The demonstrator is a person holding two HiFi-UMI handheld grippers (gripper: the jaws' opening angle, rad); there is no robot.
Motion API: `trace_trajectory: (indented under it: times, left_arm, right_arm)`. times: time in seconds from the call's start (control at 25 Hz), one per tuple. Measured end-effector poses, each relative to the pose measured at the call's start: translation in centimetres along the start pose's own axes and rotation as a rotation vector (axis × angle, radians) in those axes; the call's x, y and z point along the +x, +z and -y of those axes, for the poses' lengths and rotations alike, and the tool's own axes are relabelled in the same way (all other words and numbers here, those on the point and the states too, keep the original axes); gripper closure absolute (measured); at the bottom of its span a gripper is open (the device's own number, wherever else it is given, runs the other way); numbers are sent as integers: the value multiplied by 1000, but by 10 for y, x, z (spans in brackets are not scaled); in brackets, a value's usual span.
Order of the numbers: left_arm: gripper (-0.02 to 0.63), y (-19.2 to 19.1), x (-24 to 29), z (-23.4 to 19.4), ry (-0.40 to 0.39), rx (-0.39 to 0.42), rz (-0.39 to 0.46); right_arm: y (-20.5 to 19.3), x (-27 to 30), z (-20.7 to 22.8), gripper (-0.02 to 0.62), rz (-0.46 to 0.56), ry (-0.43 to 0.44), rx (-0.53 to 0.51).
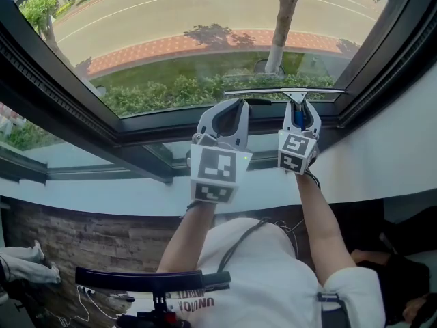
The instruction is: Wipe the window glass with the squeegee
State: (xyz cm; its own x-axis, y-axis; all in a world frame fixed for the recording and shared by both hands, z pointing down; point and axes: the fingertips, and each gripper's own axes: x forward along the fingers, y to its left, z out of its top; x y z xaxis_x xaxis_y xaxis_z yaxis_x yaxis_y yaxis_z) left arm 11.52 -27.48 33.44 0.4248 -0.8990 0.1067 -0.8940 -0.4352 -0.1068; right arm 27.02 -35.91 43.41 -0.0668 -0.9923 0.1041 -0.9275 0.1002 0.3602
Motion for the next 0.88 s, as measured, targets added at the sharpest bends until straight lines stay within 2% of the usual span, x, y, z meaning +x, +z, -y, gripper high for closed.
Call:
trace_trajectory:
  times: [0.6,0.88]
  left_arm:
    - [603,-3,2,-4,4,-6,-2]
    - [603,-2,-1,-19,35,-31,13]
  right_arm:
    - [-6,1,-2,445,-15,6,11]
    - [27,-15,7,445,58,2,98]
